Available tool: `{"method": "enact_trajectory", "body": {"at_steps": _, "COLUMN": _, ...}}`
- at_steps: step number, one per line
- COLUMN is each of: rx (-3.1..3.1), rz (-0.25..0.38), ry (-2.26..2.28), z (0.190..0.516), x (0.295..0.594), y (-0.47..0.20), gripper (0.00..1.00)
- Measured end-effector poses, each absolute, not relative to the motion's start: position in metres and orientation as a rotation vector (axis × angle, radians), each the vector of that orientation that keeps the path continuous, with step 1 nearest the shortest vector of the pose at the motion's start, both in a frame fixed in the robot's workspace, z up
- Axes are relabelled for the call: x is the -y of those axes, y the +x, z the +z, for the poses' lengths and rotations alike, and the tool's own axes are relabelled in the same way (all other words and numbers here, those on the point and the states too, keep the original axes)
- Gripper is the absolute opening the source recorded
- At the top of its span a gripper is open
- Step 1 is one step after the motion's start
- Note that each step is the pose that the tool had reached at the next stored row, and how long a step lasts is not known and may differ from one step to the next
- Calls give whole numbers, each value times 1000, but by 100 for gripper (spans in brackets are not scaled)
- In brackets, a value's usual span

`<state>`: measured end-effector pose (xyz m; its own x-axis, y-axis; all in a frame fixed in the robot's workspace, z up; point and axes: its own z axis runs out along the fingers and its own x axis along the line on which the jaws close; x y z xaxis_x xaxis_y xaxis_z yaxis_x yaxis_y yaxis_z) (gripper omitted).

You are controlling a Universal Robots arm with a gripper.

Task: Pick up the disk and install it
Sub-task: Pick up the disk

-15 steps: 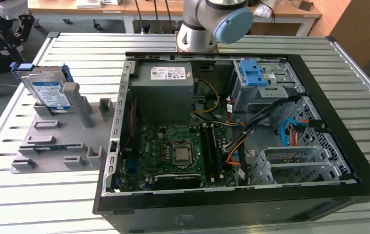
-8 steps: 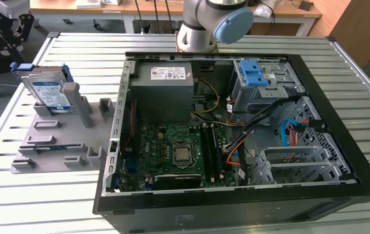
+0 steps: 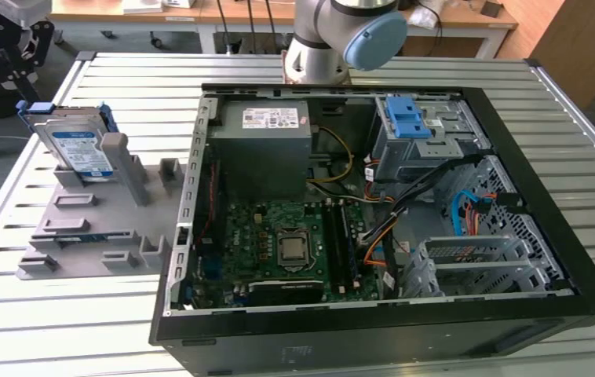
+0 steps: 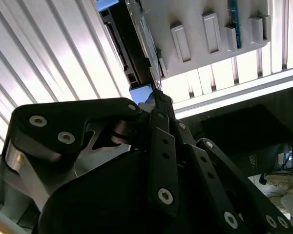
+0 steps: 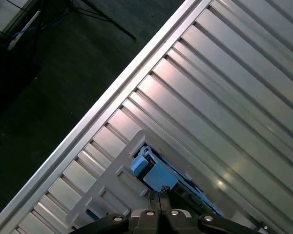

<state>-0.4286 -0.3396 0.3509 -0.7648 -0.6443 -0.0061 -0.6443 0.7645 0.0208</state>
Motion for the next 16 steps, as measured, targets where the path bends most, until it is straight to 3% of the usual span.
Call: {"method": "enact_trajectory", "body": {"at_steps": 16, "rx": 2830, "rz": -33, "ry": 1372, "z": 351, "x": 340, "y": -429, "gripper": 11}}
